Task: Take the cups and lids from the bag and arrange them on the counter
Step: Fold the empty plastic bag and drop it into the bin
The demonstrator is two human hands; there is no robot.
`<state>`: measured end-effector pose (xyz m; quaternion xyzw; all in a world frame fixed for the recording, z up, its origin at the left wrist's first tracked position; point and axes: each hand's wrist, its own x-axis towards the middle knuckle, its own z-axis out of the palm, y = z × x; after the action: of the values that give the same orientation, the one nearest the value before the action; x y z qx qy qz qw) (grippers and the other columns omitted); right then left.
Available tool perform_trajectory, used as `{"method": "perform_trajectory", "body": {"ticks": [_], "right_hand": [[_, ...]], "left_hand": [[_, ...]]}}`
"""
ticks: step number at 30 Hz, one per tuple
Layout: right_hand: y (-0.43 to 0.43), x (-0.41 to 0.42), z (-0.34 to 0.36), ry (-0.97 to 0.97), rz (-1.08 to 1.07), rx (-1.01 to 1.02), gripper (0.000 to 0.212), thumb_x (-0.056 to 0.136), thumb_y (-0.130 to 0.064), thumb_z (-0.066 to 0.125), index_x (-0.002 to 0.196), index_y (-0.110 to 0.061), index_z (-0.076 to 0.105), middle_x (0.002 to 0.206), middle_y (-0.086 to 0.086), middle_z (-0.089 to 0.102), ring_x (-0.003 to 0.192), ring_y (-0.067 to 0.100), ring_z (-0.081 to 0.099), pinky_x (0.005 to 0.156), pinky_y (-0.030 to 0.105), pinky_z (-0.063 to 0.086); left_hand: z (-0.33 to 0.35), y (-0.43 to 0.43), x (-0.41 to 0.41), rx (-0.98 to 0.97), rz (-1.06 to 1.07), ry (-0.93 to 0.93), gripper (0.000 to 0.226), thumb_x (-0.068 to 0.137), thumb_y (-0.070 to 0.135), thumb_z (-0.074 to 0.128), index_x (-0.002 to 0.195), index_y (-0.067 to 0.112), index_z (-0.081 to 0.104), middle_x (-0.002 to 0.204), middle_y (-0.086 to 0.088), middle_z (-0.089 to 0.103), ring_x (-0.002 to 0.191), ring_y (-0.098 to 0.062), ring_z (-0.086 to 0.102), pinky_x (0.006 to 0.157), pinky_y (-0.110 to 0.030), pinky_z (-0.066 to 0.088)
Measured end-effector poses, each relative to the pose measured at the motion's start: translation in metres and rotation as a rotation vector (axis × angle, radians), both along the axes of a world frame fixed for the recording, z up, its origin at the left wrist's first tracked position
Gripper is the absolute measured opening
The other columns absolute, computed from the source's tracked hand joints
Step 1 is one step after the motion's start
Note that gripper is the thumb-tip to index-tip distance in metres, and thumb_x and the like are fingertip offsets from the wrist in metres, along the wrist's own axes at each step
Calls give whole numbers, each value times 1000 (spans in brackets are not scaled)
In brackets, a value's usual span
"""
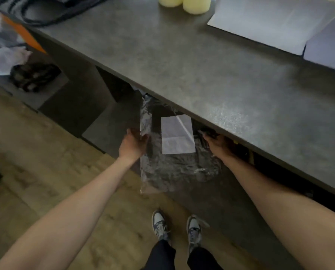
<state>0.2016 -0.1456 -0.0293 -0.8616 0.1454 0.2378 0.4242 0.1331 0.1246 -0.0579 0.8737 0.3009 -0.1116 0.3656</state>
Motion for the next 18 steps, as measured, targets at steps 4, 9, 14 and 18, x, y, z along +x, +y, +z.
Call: {"method": "perform_trajectory", "body": {"ticks": [4,9,14,18], "right_hand": [[10,13,-15,76,-108,68,48,103,-38,45,141,-9,50,145,13,48,132,31,46,107,33,35],[-8,22,-40,141,-232,129,38,92,-50,58,103,-15,65,120,7,62,112,26,55,88,31,45],[-6,6,-3,177,-295,300,14,89,-23,71,96,-11,69,115,8,65,108,25,59,95,33,46],[-7,-16,20,141,-254,482,18,81,-7,76,95,-12,67,112,9,68,91,16,68,87,29,55]], "left_hand": [[-14,1,17,-69,37,-35,51,95,41,60,128,4,52,121,-13,65,113,-32,63,89,-37,48],[0,7,25,-305,207,-124,21,95,-4,55,95,15,63,103,-16,67,77,-20,62,71,-32,57],[18,30,1,-524,346,-171,26,97,-8,53,89,10,70,90,-6,71,68,-6,69,61,-16,58],[44,39,-21,-558,332,-253,29,94,-12,55,95,11,72,108,-18,70,79,-15,69,65,-14,58]]}}
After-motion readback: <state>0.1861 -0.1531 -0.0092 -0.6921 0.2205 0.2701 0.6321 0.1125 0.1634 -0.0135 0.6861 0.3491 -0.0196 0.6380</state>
